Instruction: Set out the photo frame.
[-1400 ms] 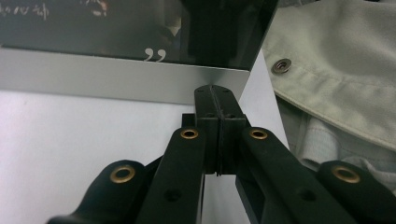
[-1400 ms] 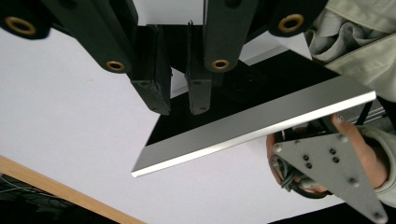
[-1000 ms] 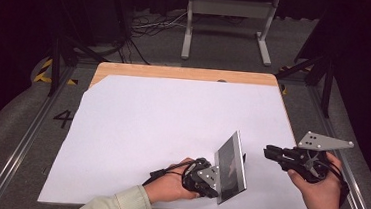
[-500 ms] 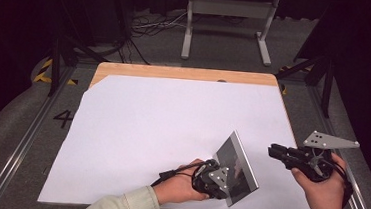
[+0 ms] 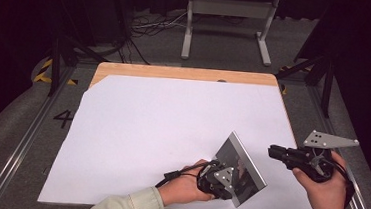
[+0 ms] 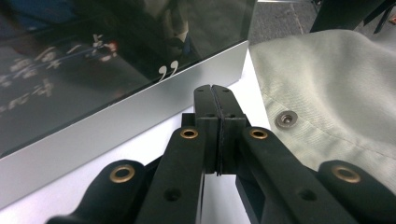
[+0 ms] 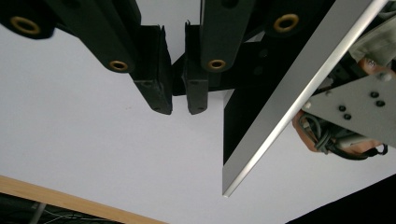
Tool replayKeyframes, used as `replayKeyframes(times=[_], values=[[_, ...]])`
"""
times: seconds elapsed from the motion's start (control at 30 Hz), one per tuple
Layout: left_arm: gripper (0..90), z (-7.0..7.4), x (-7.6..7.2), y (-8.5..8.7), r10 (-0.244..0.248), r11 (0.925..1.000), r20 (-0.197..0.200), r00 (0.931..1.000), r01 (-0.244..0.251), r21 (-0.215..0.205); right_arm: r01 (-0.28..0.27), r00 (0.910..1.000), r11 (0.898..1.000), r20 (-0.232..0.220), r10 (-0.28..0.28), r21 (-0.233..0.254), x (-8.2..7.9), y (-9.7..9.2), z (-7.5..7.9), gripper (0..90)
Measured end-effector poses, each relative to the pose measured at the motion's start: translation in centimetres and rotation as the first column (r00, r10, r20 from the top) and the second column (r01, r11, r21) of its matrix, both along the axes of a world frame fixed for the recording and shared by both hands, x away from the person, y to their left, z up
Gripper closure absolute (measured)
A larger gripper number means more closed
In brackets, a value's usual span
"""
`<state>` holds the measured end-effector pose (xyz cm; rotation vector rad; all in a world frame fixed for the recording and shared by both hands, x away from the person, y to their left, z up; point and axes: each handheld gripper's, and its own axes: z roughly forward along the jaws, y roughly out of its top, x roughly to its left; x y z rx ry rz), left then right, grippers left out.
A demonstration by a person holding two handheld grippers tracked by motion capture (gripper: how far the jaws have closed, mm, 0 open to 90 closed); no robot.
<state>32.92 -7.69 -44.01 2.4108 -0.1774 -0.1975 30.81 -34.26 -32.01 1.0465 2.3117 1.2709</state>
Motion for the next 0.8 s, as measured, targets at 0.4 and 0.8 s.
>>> replayKeyframes(times=[0.4, 0.8], values=[[77.9, 1.2, 1.0, 3.3, 0.080, 0.9962, -0.050, 0.9956, -0.081, -0.030, 0.027, 0.9986, 0.999, -0.047, -0.025, 0.038, -0.3, 0.6, 0.5, 80.5], [74.1, 1.9, 2.7, 8.8, 0.203, 0.9764, -0.068, 0.9768, -0.207, -0.061, 0.043, 0.9931, 0.996, -0.112, -0.034, 0.077, -0.4, 2.1, 2.0, 76.4]])
